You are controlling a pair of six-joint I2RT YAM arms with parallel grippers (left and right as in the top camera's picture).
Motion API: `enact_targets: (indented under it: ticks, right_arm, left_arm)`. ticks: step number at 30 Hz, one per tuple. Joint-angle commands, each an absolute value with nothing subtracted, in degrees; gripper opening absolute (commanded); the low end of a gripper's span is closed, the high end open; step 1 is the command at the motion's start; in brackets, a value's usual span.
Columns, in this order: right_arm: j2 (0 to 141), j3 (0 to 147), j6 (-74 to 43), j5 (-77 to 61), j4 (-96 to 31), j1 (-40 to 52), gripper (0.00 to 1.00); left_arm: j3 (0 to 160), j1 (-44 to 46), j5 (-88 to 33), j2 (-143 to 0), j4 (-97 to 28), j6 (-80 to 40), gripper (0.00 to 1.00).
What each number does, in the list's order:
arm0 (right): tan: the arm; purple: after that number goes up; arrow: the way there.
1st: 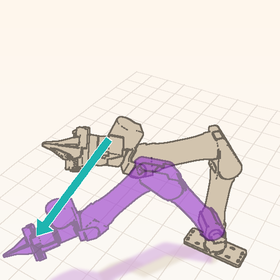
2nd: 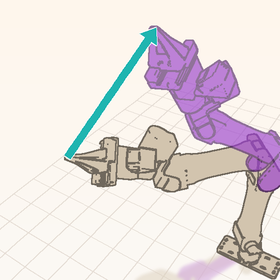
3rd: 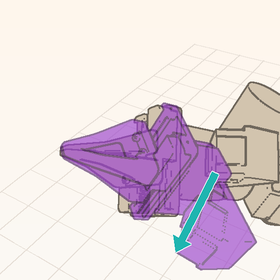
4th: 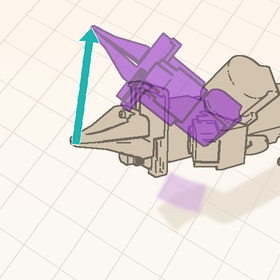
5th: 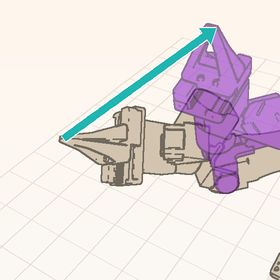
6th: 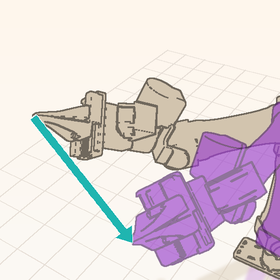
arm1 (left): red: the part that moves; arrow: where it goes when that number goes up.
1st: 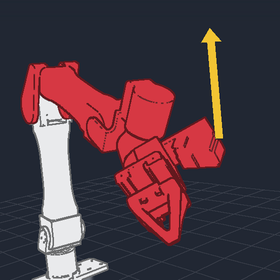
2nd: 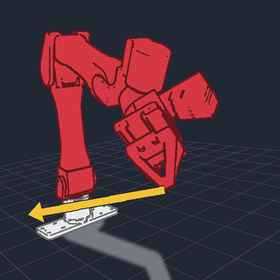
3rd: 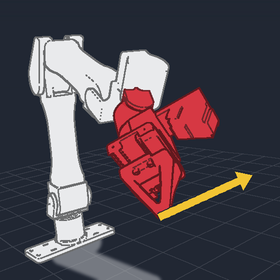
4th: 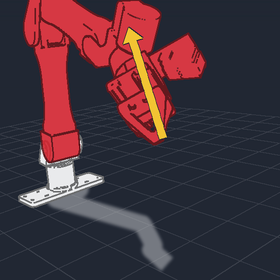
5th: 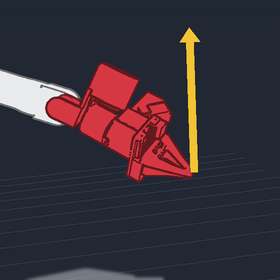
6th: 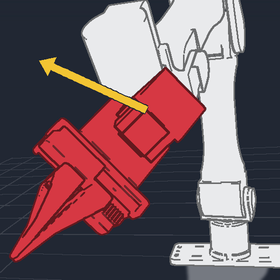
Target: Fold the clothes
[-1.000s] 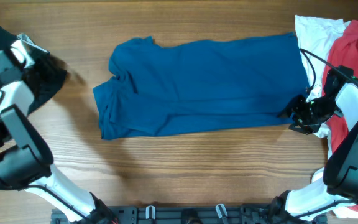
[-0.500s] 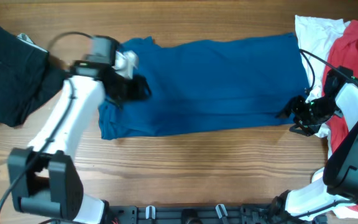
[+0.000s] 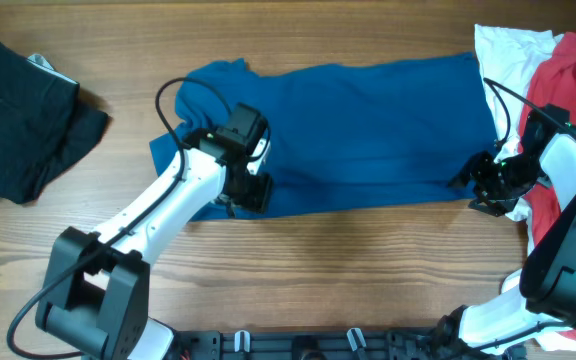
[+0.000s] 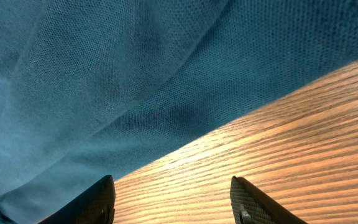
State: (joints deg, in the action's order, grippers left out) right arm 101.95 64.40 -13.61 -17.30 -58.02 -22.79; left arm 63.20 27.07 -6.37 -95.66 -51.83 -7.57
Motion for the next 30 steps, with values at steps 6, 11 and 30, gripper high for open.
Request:
enact_targets:
  ticks: [6,11,30]
  right_arm:
    - [101.25,64.49,-14.02,-16.19,-58.15,-22.68,0.60]
    - [101.25,64.49,-13.87,-16.19,-58.37,-22.68,0.60]
    - [101.23,66.22,-13.72,-18.11,-56.55,-22.68,0.59]
  left_arm:
    - [58.81,30.24,-0.10,-96.62,-42.98,-6.20,0.59]
    - [58.81,30.26,3.11,-100.66,-42.50,-6.20,0.58]
    - [64.31,29.89,9.04,-92.47,-40.95,-8.25,0.07]
